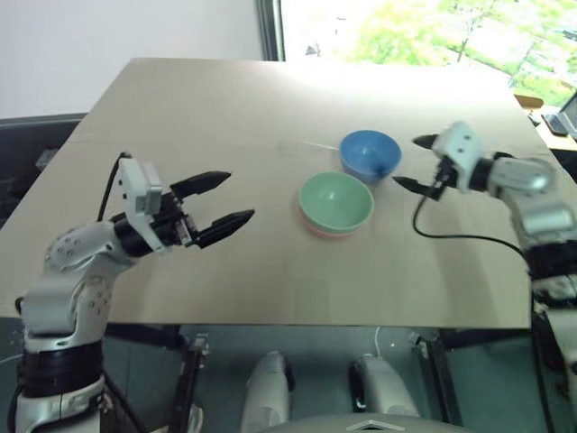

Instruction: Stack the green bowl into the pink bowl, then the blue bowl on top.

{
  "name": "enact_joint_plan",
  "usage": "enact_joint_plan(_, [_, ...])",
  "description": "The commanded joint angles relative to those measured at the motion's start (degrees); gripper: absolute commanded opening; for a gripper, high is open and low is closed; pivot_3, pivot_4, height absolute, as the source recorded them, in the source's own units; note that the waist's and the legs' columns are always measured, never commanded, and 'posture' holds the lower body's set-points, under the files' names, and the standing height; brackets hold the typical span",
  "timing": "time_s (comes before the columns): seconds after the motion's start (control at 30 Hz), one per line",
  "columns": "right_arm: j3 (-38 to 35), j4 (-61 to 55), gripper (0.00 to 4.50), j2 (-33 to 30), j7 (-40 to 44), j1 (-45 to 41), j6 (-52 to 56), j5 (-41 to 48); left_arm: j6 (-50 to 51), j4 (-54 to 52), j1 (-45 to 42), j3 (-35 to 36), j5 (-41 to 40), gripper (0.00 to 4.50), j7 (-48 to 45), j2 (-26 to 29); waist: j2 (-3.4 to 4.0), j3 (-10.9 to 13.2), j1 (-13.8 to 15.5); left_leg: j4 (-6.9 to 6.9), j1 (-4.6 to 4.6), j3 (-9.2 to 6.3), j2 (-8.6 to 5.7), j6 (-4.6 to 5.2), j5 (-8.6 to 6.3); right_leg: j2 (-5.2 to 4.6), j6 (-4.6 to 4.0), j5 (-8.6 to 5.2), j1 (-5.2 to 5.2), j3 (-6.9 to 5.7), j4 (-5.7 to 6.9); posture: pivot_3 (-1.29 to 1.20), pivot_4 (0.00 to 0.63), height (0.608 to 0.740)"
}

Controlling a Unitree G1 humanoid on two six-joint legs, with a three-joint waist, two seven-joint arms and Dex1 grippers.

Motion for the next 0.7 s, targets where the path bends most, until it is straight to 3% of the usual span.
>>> enact_joint_plan(0.03, [3.3, 11.0, 4.50, 1.7, -1.3, -4.5, -11.2, -6.3, 0.5, -5.2, 2.1, 2.3, -1.8, 4.46, 2.5, 0.1, 0.00, 0.0, 0.2, -0.04, 0.00, -0.01, 0.00, -0.01, 0.01, -0.01, -0.01, 0.00, 0.00, -0.02, 0.00, 0.00, 0.150, 0.740])
enact_joint_plan(0.23, [6.5, 25.2, 4.50, 4.8, -8.5, -10.2, -20.4, -13.8, -0.7, -8.0, 4.9, 3.3, -1.4, 4.46, 5.2, 0.0, 0.02, 0.0, -0.1, -0.07, 0.07, 0.09, -0.01, -0.03, 0.02, -0.04, -0.01, 0.00, -0.01, 0.05, 0.04, 0.00, 0.150, 0.740])
enact_joint_plan(0.33, [6.7, 29.0, 3.90, 5.7, -11.0, -11.7, -22.4, -15.7, -0.9, -8.6, 5.4, 3.7, -1.7, 4.50, 5.9, 0.1, 0.03, 0.0, -0.4, -0.09, 0.12, 0.09, 0.00, -0.04, 0.02, -0.02, -0.02, 0.00, -0.02, 0.06, 0.09, 0.00, 0.150, 0.740])
enact_joint_plan(0.43, [6.8, 31.0, 2.77, 6.4, -13.9, -12.8, -24.6, -17.4, -1.2, -9.2, 5.7, 3.9, -1.3, 4.50, 6.7, 0.3, 0.03, 0.0, -1.1, -0.11, 0.11, 0.09, 0.00, -0.04, 0.03, -0.02, -0.02, 0.00, -0.01, 0.06, 0.08, 0.00, 0.150, 0.740])
enact_joint_plan(0.47, [6.7, 31.6, 2.16, 6.7, -14.7, -13.1, -25.2, -17.8, -1.4, -9.3, 5.6, 3.9, -0.8, 4.50, 7.1, 0.3, 0.03, 0.0, -1.2, -0.11, 0.11, 0.09, 0.00, -0.04, 0.03, -0.03, -0.02, 0.01, -0.01, 0.06, 0.07, 0.00, 0.150, 0.740])
enact_joint_plan(0.63, [6.0, 32.5, 0.29, 7.4, -15.8, -13.6, -27.7, -18.4, -2.1, -8.1, 4.1, 2.9, 0.3, 4.50, 8.4, 0.6, 0.03, 0.0, -1.4, -0.12, 0.12, 0.09, 0.00, -0.05, 0.03, -0.03, -0.02, 0.01, -0.01, 0.07, 0.09, 0.00, 0.150, 0.740])
enact_joint_plan(0.7, [2.5, 31.2, 0.04, 7.8, -11.6, -13.4, -27.9, -13.6, -2.5, -7.5, 3.8, 2.5, 0.8, 4.50, 8.4, 0.5, 0.04, 0.0, -1.4, -0.13, 0.11, 0.10, 0.00, -0.05, 0.03, -0.03, -0.02, 0.01, -0.02, 0.07, 0.08, 0.00, 0.150, 0.740])
